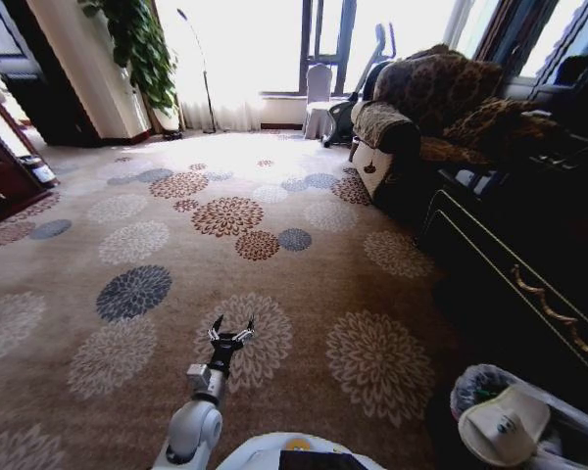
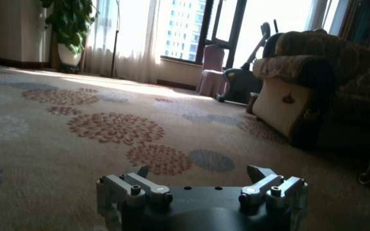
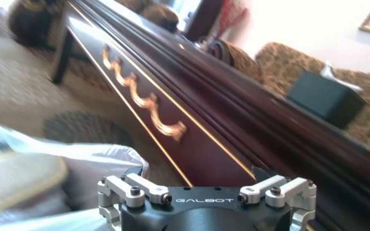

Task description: Pick up the trash from the ground and place it into the trash bin.

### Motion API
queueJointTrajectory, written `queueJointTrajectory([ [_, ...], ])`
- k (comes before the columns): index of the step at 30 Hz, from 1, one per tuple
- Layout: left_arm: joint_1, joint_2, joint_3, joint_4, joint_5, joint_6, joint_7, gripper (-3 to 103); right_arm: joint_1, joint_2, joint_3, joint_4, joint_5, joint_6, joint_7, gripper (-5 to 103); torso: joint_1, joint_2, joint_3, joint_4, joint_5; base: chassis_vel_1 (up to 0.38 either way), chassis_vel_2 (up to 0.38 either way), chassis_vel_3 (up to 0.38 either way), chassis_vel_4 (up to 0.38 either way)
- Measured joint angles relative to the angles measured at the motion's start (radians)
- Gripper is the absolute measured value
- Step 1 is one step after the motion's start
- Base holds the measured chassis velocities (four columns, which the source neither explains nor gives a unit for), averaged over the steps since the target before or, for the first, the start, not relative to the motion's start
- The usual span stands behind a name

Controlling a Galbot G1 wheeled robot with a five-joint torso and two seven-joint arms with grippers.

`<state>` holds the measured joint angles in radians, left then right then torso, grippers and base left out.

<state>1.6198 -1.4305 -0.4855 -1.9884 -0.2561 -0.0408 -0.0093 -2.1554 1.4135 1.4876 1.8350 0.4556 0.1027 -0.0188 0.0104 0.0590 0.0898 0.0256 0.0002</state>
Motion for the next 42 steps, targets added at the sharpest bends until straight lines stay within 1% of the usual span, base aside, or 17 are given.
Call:
queueJointTrajectory([
  [2, 0.002, -0.001, -0.001, 0.0, 0.001, -0.003, 0.0, 100, -0.005, -0.009, -0.012, -0.035, 0.039, -0.017, 0.001, 100, 0.0, 0.0, 0.0, -0.0001, -0.0007, 0.0, 0.0, 0.0, 0.0],
  [3, 0.004, -0.004, -0.003, 0.0, 0.002, -0.005, 0.0, 100, -0.006, -0.01, -0.032, -0.052, 0.08, -0.049, 0.001, 100, 0.0, 0.0, 0.0, -0.0001, -0.0001, 0.0, 0.0, 0.0, 0.0],
  [4, 0.004, -0.004, -0.003, 0.0, 0.002, -0.005, 0.0, 100, -0.006, -0.01, -0.032, -0.052, 0.08, -0.049, 0.001, 100, 0.0, 0.0, 0.0, -0.0001, -0.0001, 0.0, 0.0, 0.0, 0.0],
  [6, 0.01, -0.009, -0.009, -0.001, 0.003, -0.008, 0.0, 100, 0.002, -0.005, -0.058, -0.066, 0.142, -0.097, 0.001, 100, 0.0, 0.0, 0.0, 0.0, 0.0001, 0.0, 0.0, 0.0, 0.0],
  [7, 0.014, -0.013, -0.014, -0.002, 0.003, -0.01, 0.0, 100, 0.008, -0.002, -0.07, -0.073, 0.181, -0.135, 0.001, 100, 0.0, 0.0, 0.0, 0.0002, -0.0002, 0.0, 0.0, 0.0, 0.0],
  [8, 0.017, -0.014, -0.019, -0.003, 0.002, -0.013, 0.0, 100, 0.011, -0.002, -0.088, -0.082, 0.224, -0.173, 0.001, 100, 0.0, 0.0, 0.0, 0.0003, -0.0004, 0.0, 0.0, 0.0, 0.0],
  [9, 0.023, -0.013, -0.027, -0.003, 0.001, -0.021, 0.0, 100, 0.018, -0.003, -0.13, -0.101, 0.293, -0.213, 0.001, 100, 0.0, 0.0, 0.0, 0.0001, -0.0001, 0.0, 0.0, 0.0, 0.0],
  [10, 0.024, -0.012, -0.031, -0.002, 0.001, -0.022, 0.0, 100, 0.025, 0.001, -0.143, -0.102, 0.322, -0.224, 0.001, 100, 0.0, 0.0, 0.0, 0.0002, 0.0, 0.0, 0.0, 0.0, 0.0],
  [11, 0.024, -0.012, -0.031, -0.002, 0.001, -0.022, 0.0, 100, 0.025, 0.001, -0.143, -0.102, 0.322, -0.224, 0.001, 100, 0.0, 0.0, 0.0, 0.0002, 0.0, 0.0, 0.0, 0.0, 0.0],
  [14, 0.03, -0.011, -0.042, -0.002, 0.001, -0.024, 0.0, 100, 0.042, 0.011, -0.157, -0.094, 0.428, -0.243, 0.001, 100, 0.0, 0.0, 0.0, 0.0003, -0.0003, 0.0, 0.0, 0.0, 0.0],
  [18, 0.036, -0.012, -0.045, -0.003, 0.001, -0.024, 0.0, 100, 0.046, 0.0, -0.144, -0.103, 0.488, -0.223, 0.001, 100, 0.0, 0.0, 0.0, 0.0002, -0.0004, 0.0, 0.0, 0.0, 0.0],
  [20, 0.037, -0.013, -0.045, -0.003, 0.005, -0.025, 0.0, 100, 0.054, -0.017, -0.123, -0.111, 0.496, -0.187, 0.001, 100, 0.0, 0.0, 0.0, 0.0002, -0.0005, 0.0, 0.0, 0.0, 0.0],
  [21, 0.037, -0.013, -0.045, -0.003, 0.005, -0.025, 0.0, 100, 0.054, -0.017, -0.123, -0.111, 0.496, -0.187, 0.001, 100, 0.0, 0.0, 0.0, 0.0002, -0.0005, 0.0, 0.0, 0.0, 0.0],
  [24, 0.035, -0.027, -0.042, 0.009, 0.021, -0.032, 0.0, 100, 0.063, -0.026, -0.129, -0.097, 0.47, -0.145, 0.001, 100, 0.0, 0.0, 0.0, 0.0002, -0.0003, 0.0, 0.0, 0.0, 0.0],
  [33, 0.039, -0.051, -0.038, 0.043, 0.033, -0.05, 0.0, 100, 0.087, -0.054, -0.138, -0.076, 0.388, -0.123, 0.001, 100, 0.0, 0.0, 0.0, 0.0002, -0.0002, 0.0, 0.0, 0.0, 0.0],
  [35, 0.03, -0.052, -0.034, 0.057, 0.033, -0.049, 0.0, 100, 0.096, -0.062, -0.139, -0.071, 0.371, -0.108, 0.001, 100, 0.0, 0.0, 0.0, 0.0003, 0.0, 0.0, 0.0, 0.0, 0.0],
  [42, 0.012, -0.05, -0.009, 0.081, 0.034, -0.033, 0.0, 100, 0.104, -0.088, -0.126, -0.031, 0.347, -0.104, 0.001, 100, 0.0, 0.0, 0.0, 0.0002, -0.0003, 0.0, 0.0, 0.0, 0.0],
])
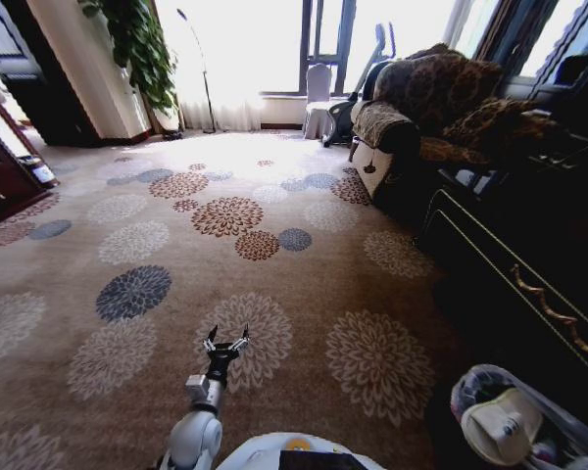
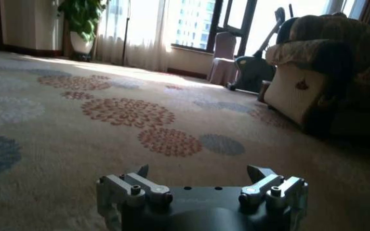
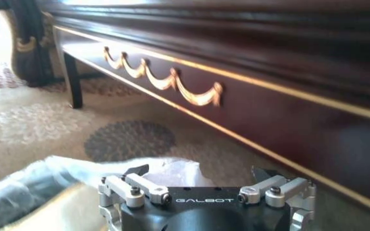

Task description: Pick up the trash from the ground and place it into the trash bin.

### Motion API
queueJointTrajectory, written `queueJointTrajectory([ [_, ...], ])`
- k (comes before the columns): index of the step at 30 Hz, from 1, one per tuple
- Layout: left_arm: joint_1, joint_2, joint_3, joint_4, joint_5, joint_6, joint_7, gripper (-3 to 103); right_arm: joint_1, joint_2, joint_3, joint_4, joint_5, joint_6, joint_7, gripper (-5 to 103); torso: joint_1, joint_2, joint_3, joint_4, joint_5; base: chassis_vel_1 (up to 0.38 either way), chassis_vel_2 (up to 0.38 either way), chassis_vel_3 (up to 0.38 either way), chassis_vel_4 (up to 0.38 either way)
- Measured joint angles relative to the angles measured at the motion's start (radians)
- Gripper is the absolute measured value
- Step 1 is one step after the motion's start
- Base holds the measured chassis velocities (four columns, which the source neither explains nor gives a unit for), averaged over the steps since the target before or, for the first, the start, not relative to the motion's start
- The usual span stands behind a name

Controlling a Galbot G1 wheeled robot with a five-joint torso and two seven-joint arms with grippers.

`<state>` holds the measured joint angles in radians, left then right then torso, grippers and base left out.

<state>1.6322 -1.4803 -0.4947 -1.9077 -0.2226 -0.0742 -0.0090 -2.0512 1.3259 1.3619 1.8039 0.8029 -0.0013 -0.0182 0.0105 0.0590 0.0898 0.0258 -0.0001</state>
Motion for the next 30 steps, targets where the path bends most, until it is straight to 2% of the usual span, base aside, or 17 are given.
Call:
queueJointTrajectory([
  [5, -0.009, 0.007, 0.017, 0.016, 0.0, 0.009, 0.001, 100, 0.02, -0.039, 0.007, 0.013, -0.03, -0.009, 0.0, 100, 0.0, 0.0, 0.0, 0.0002, 0.0002, 0.0, 0.0, 0.0, 0.0],
  [18, -0.007, 0.0, 0.024, 0.025, -0.001, 0.012, 0.002, 100, 0.047, -0.067, -0.037, 0.085, 0.014, -0.018, 0.0, 100, 0.0, 0.0, 0.0, 0.0, 0.0002, 0.0, 0.0, 0.0, 0.0],
  [24, -0.007, -0.004, 0.026, 0.025, 0.0, 0.011, 0.002, 100, 0.053, -0.091, -0.008, 0.086, -0.005, -0.017, 0.0, 100, 0.0, 0.0, 0.0, 0.0001, 0.0, 0.0, 0.0, 0.0, 0.0],
  [26, -0.006, -0.003, 0.025, 0.025, 0.0, 0.011, 0.002, 100, 0.052, -0.097, 0.026, 0.077, -0.059, -0.018, 0.0, 100, 0.0, 0.0, 0.0, 0.0002, 0.0003, 0.0, 0.0, 0.0, 0.0],
  [30, -0.006, -0.003, 0.025, 0.026, -0.001, 0.008, 0.002, 100, 0.034, -0.091, 0.05, 0.058, -0.089, -0.015, 0.0, 100, 0.0, 0.0, 0.0, 0.0001, -0.0002, 0.0, 0.0, 0.0, 0.0],
])
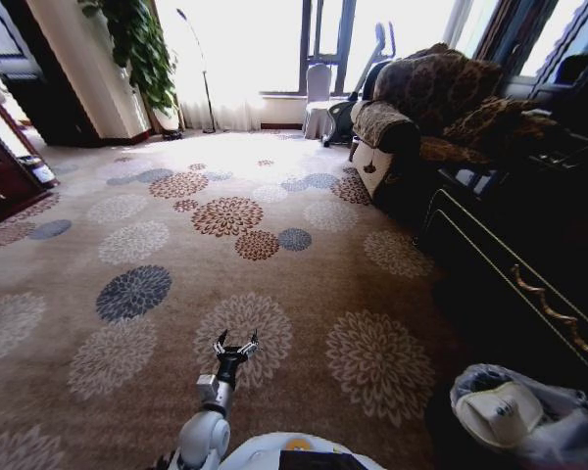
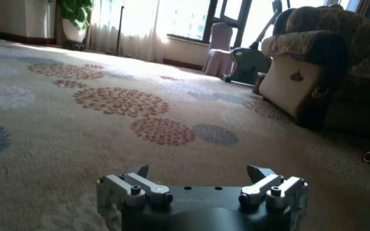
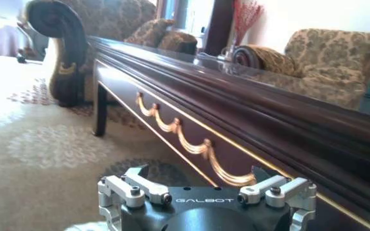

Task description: Pick up the trash from the ground and place it into the trash bin.

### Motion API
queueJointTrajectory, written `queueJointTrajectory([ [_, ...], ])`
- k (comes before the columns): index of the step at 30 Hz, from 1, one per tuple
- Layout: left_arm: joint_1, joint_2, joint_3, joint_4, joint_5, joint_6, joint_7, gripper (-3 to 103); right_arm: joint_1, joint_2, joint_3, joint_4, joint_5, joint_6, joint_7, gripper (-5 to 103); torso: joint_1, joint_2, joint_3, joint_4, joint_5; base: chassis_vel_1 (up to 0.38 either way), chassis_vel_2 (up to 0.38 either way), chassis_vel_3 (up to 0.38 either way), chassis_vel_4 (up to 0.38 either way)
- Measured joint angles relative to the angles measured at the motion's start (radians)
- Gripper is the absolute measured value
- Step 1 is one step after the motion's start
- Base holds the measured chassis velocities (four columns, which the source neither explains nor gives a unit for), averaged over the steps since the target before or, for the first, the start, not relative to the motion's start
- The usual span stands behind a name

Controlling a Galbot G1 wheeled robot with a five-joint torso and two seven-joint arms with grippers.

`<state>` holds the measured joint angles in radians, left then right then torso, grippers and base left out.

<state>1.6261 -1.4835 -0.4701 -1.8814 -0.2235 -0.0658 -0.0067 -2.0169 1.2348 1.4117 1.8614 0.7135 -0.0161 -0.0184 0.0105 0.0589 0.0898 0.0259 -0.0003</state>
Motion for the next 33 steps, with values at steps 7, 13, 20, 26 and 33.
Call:
queueJointTrajectory([
  [7, 0.0, -0.004, -0.002, 0.001, -0.001, -0.002, 0.0, 100, -0.02, 0.036, -0.015, -0.019, 0.099, -0.026, 0.0, 100, 0.0, 0.0, 0.0, -0.0001, 0.0002, 0.0, 0.0, 0.0, 0.0],
  [13, 0.007, 0.001, -0.012, -0.001, -0.005, -0.005, 0.0, 100, -0.047, 0.074, -0.048, -0.026, 0.188, -0.049, 0.0, 100, 0.0, 0.0, 0.0, 0.0001, 0.0003, 0.0, 0.0, 0.0, 0.0],
  [20, 0.003, -0.006, -0.003, 0.012, -0.004, -0.009, 0.0, 100, -0.084, 0.092, -0.071, -0.036, 0.234, -0.069, 0.0, 100, 0.0, 0.0, 0.0, -0.0002, 0.0002, 0.0, 0.0, 0.0, 0.0],
  [26, 0.003, -0.008, -0.003, 0.014, -0.002, -0.01, 0.0, 100, -0.091, 0.108, -0.081, 0.018, 0.284, -0.093, 0.0, 100, 0.0, 0.0, 0.0, 0.0, 0.0, 0.0, 0.0, 0.0, 0.0],
  [33, 0.002, -0.005, -0.005, 0.02, -0.003, -0.01, 0.0, 100, -0.069, 0.118, -0.066, 0.095, 0.309, -0.014, 0.0, 100, 0.0, 0.0, 0.0, 0.0, 0.0005, 0.0, 0.0, 0.0, 0.0],
])
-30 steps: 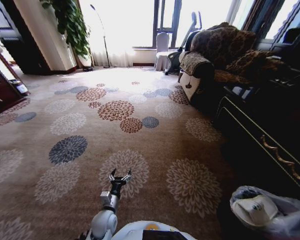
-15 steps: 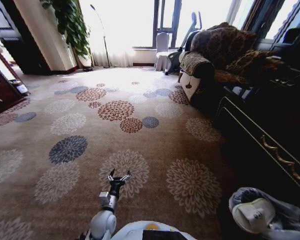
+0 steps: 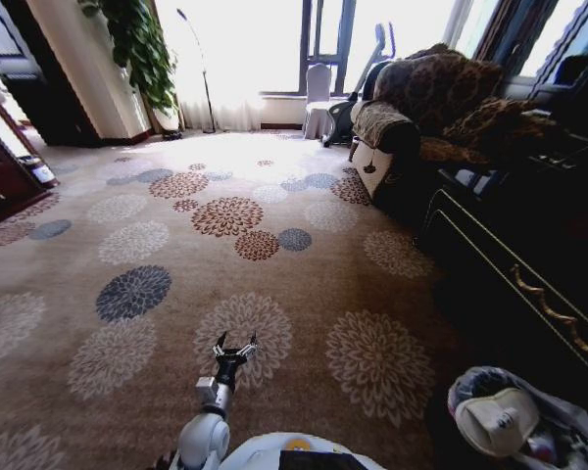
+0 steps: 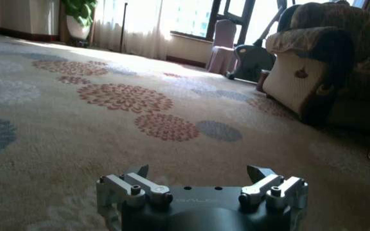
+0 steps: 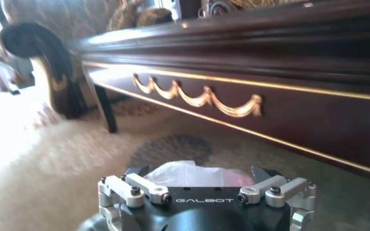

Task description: Pick up the trash from the ground and place it into the trash bin.

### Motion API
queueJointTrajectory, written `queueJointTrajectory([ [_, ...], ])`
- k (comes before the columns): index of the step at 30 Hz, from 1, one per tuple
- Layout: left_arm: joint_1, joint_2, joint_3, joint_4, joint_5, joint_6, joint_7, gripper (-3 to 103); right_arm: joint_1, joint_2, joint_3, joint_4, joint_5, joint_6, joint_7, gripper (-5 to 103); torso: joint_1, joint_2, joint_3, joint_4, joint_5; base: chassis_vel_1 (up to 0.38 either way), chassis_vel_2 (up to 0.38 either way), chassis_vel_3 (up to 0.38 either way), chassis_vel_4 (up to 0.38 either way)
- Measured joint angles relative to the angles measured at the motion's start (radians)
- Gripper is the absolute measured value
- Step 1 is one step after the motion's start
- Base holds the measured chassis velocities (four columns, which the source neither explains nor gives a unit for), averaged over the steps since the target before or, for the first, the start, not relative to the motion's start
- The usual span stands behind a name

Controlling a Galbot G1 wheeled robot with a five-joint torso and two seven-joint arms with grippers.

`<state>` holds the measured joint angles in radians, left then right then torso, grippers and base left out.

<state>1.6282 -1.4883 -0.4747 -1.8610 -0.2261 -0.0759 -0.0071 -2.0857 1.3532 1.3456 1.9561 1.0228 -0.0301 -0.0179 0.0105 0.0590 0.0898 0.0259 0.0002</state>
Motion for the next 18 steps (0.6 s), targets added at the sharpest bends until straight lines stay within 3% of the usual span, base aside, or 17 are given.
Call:
queueJointTrajectory([
  [10, -0.004, -0.006, 0.012, 0.007, 0.005, 0.0, 0.0, 100, -0.004, -0.02, 0.037, -0.041, 0.044, -0.053, 0.0, 100, 0.0, 0.0, 0.0, -0.0001, -0.0002, 0.0, 0.0, 0.0, 0.0],
  [18, -0.007, -0.007, 0.013, 0.019, 0.005, -0.003, 0.0, 100, 0.002, 0.008, -0.074, -0.146, 0.198, -0.138, 0.0, 100, 0.0, 0.0, 0.0, -0.0004, 0.0006, 0.0, 0.0, 0.0, 0.0],
])
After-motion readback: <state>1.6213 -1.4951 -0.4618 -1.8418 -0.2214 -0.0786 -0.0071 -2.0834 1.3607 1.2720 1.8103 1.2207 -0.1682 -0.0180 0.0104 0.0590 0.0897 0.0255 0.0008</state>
